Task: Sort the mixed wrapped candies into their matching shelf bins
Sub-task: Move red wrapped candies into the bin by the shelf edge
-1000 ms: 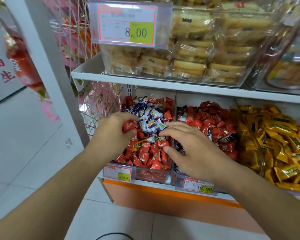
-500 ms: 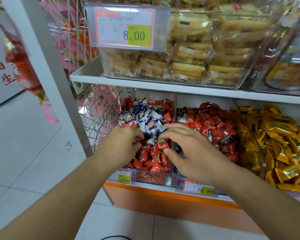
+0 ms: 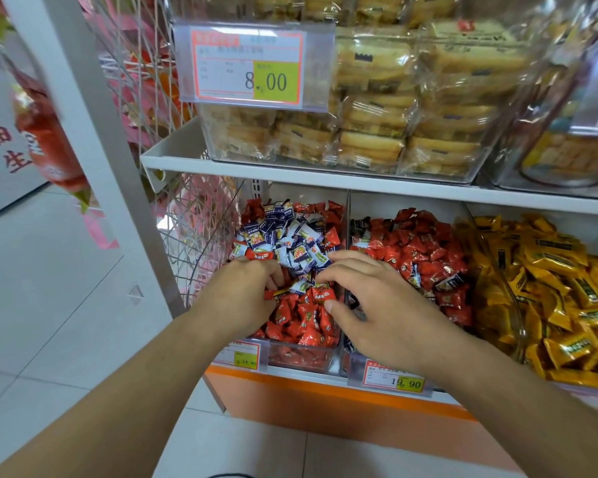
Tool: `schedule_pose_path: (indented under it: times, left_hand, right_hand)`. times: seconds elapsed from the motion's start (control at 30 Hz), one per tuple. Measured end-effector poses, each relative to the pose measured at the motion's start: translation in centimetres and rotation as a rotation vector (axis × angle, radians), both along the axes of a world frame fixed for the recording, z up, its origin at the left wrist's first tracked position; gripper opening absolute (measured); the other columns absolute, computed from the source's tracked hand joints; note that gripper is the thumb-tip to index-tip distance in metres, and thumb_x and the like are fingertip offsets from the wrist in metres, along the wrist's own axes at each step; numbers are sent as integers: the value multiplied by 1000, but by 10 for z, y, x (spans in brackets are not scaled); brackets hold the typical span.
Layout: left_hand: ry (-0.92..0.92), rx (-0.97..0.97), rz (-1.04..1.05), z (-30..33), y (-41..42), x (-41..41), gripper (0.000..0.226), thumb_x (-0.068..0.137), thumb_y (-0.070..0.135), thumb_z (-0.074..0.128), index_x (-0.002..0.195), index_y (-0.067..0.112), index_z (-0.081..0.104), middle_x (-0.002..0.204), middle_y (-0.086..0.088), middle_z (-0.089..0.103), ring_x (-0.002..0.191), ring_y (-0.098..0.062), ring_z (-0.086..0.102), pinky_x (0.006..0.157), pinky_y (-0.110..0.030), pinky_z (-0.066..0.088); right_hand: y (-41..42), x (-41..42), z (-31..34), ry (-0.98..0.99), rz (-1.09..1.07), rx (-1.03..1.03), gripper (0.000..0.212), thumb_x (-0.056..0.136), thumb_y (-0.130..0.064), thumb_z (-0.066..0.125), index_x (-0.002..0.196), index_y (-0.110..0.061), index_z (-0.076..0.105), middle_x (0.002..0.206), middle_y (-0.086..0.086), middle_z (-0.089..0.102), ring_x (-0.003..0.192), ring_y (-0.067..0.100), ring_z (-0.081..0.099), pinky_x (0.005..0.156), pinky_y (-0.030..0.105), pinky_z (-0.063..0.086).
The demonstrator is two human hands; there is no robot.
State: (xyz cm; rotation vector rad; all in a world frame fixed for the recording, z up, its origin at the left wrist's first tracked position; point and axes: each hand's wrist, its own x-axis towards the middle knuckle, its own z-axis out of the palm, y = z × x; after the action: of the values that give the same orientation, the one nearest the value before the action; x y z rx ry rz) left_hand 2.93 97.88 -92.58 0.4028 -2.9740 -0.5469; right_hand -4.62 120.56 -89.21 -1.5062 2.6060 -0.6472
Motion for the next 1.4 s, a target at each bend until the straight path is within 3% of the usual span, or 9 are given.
schedule_pose_path:
  times: [0.37, 0.47, 0.53, 0.67, 0.77, 0.93, 1.1, 1.27, 1.4]
  left_hand:
    - [201, 21, 37, 25, -5, 9, 33, 89, 22, 75, 117, 37, 69, 101, 18, 64, 99, -2, 53, 83, -16, 41]
    - [236, 147, 21, 38, 3, 14, 31, 89, 22, 76, 115, 37, 69, 103, 19, 67, 100, 2, 60, 85, -11, 45]
    - [233, 322, -15, 46, 12, 18, 31, 87, 20, 79, 111, 37, 68, 98, 18, 70, 96, 2, 64, 88, -17, 51]
    - [255, 645, -109, 58, 39, 25, 36, 87, 12, 81, 115, 30, 67, 98, 8, 74, 97, -9, 69, 91, -31, 55]
    - [294, 713, -111, 59, 52, 23, 39, 85, 16, 82, 118, 30, 67, 104, 9, 72, 102, -8, 68, 94, -32, 55]
    - [287, 645, -123, 53, 57, 17, 31, 88, 21, 76, 114, 34, 66, 105, 14, 69, 102, -4, 66, 92, -26, 54]
    - [263, 511, -117, 53, 61, 17, 25, 91, 24, 73, 111, 38, 66, 104, 24, 67, 100, 2, 65, 90, -28, 55]
    - [294, 423, -52, 55, 54, 20, 25, 91, 21, 74, 110, 36, 68, 100, 28, 67, 98, 6, 63, 88, -24, 52]
    - [273, 333, 31, 54, 33, 23, 27, 91, 14, 73, 108, 33, 66, 96, 16, 69, 93, 4, 63, 84, -16, 49]
  right_hand:
    - [-2, 0, 1, -2, -6, -13, 39, 106, -35, 53, 146, -33, 51, 154, -19, 44, 152, -6, 14, 127, 33, 14]
    - [-3, 3, 4, -33, -40, -59, 52, 106, -33, 56, 155, -34, 39, 160, -19, 34, 150, -2, 20, 126, 30, 19]
    - [-5, 5, 6, -14, -62, -124, 59, 104, -31, 59, 158, -32, 35, 160, -19, 31, 149, 1, 23, 123, 25, 21]
    - [0, 5, 13, 95, -48, -181, 29, 99, -28, 67, 128, -23, 62, 131, -10, 57, 131, 13, 47, 113, 36, 40]
    - [19, 4, 17, 140, -116, -188, 16, 97, -31, 68, 110, -22, 66, 113, -9, 61, 114, 14, 52, 100, 37, 45]
    - [84, -19, 23, 181, -450, -206, 27, 97, -35, 70, 119, -20, 70, 117, -5, 64, 116, 14, 54, 96, 23, 40]
    - [141, -60, 36, 268, -871, -173, 35, 92, -38, 72, 115, -12, 75, 106, 12, 75, 106, 36, 67, 86, 38, 53]
    - [127, -56, 47, 266, -813, -148, 39, 92, -34, 72, 125, -14, 70, 113, 12, 74, 109, 38, 65, 90, 40, 54]
    - [95, -41, 41, 201, -616, -138, 35, 96, -30, 65, 130, -19, 67, 114, 5, 71, 111, 27, 61, 91, 31, 47]
